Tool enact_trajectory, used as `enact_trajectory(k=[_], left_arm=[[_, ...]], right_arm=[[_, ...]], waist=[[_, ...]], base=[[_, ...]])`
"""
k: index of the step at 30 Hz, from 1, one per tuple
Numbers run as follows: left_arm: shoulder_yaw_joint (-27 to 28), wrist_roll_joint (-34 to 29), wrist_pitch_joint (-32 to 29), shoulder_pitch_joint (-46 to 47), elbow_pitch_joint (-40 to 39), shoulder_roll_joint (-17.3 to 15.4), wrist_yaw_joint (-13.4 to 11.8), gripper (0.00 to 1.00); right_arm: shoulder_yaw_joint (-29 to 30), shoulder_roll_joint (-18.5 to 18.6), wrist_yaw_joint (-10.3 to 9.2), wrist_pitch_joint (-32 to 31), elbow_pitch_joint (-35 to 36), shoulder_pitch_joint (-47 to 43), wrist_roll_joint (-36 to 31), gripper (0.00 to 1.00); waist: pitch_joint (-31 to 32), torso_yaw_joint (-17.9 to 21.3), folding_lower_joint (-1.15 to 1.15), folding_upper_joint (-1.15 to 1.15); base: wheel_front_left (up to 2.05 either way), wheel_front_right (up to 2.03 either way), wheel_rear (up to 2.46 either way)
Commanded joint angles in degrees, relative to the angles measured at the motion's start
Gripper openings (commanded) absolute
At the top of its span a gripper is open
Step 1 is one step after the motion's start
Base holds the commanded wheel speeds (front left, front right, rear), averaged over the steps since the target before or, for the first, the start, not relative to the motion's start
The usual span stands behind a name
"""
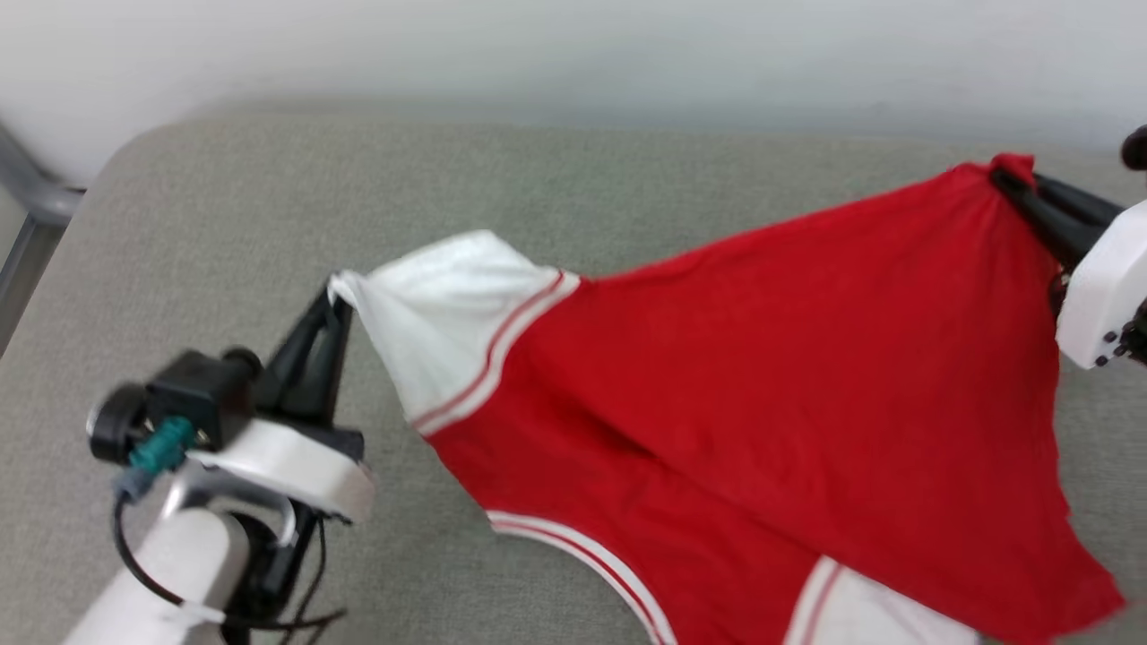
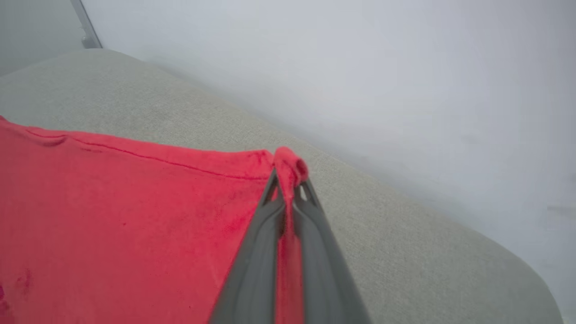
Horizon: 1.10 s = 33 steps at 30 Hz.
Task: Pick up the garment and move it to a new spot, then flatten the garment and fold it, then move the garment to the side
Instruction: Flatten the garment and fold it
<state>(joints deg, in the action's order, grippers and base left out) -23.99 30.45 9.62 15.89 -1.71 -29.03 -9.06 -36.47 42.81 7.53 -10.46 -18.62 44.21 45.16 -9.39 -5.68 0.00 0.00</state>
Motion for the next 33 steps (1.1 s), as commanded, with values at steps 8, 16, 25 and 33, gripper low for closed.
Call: enact_trajectory(k=[8, 16, 25, 33], left_arm=[[1.79, -1.59, -4.31, 11.62, -4.26, -3.97, 2.21, 0.00], [1.27, -3.29, -8.90, 30.93, -4.68, -3.14, 5.75, 0.00], [0.70, -4.12, -10.46, 46.31, -0.50, -0.57, 8.57, 0.00], [0.72, -5.18, -11.00, 58.61, 4.41, 0.16, 10.95, 0.00]], right_arm=[[9.92, -1.40, -0.08, 1.02, 6.18, -1.19, -3.49, 0.00], [20.12, -5.25, -0.08, -4.35, 14.56, 1.46, -8.33, 0.00], [24.56, -7.00, -0.08, -9.31, 19.42, 8.18, -11.54, 0.00], [25.03, -8.19, -0.08, -11.05, 16.33, 17.81, -13.85, 0.00]], waist=[[3.09, 3.51, 0.00, 0.00], [2.31, 4.60, 0.00, 0.00], [-2.23, 4.86, 0.00, 0.00], [-9.89, 5.36, 0.00, 0.00]], base=[[0.00, 0.00, 0.00], [0.00, 0.00, 0.00], [0.00, 0.00, 0.00], [0.00, 0.00, 0.00]])
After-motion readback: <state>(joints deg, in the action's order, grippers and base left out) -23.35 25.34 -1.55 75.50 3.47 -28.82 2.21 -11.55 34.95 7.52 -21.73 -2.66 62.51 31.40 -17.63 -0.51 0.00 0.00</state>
